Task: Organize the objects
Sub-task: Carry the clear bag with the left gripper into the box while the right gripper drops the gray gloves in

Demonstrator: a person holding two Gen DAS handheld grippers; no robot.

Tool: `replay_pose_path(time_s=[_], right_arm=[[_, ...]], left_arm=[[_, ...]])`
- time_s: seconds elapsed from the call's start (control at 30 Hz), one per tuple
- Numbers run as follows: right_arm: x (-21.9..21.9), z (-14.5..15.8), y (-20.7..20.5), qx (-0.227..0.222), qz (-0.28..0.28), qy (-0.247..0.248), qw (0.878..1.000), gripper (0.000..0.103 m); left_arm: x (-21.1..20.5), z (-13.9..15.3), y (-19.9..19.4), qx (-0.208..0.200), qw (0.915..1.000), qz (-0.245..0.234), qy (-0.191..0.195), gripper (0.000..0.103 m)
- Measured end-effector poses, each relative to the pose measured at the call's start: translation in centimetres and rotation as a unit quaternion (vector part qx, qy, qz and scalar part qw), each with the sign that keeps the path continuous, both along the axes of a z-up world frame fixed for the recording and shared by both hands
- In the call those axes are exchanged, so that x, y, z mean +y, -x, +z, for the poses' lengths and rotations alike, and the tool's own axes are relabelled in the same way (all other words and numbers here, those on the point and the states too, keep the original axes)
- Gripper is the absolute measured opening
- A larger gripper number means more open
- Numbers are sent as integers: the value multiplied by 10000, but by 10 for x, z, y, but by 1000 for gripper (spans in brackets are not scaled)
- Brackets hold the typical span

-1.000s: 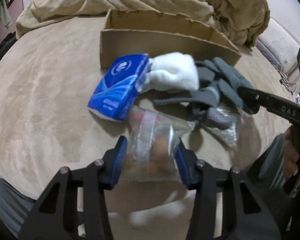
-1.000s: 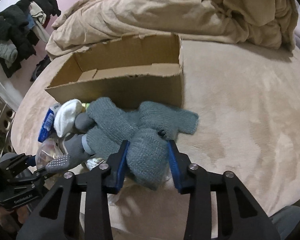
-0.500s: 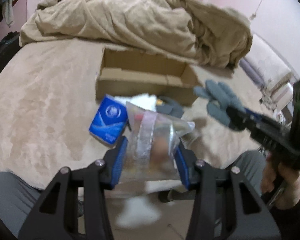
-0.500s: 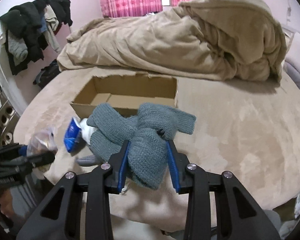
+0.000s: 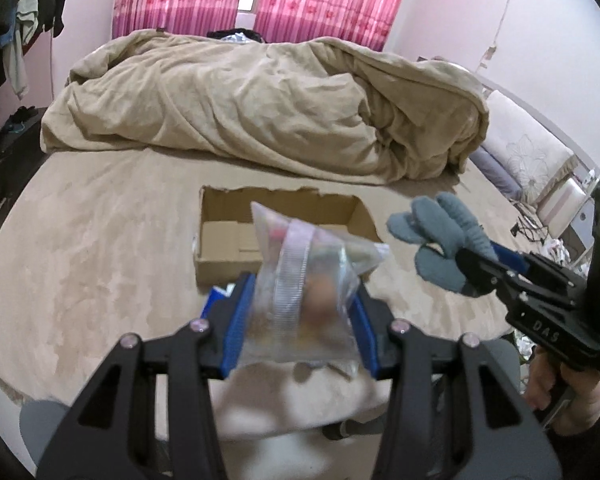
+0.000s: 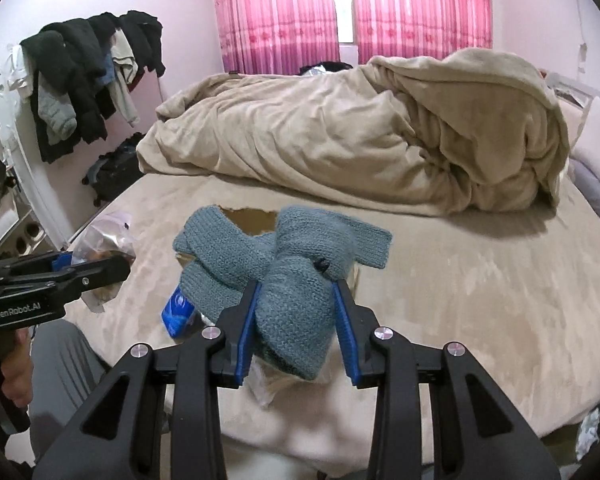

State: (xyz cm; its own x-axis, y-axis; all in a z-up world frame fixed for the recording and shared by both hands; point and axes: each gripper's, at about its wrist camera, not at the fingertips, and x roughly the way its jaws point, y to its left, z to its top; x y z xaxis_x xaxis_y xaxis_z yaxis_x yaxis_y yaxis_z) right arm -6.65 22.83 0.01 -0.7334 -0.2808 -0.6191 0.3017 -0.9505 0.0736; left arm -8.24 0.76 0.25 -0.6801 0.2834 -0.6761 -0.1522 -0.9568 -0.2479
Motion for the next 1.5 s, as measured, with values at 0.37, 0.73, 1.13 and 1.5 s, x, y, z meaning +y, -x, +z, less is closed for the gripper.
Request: replay_pose_path(time_s=[0.37, 0.73, 1.13, 1.5], right_arm=[[-2, -21, 71, 16, -48, 36, 10000, 37], [-12, -70, 129, -334, 71, -4, 9994, 38], [-9, -111, 157, -786, -55, -8, 9969, 59], [0, -70, 114, -557, -115, 109, 9983, 68]], left_arm=[[9, -16, 67, 131, 9999, -70, 59, 47], [21, -84, 140, -445, 9990, -27, -22, 48], [26, -120, 157, -777, 9965, 95, 298, 59], [13, -65, 96, -349, 9989, 237, 195, 77]])
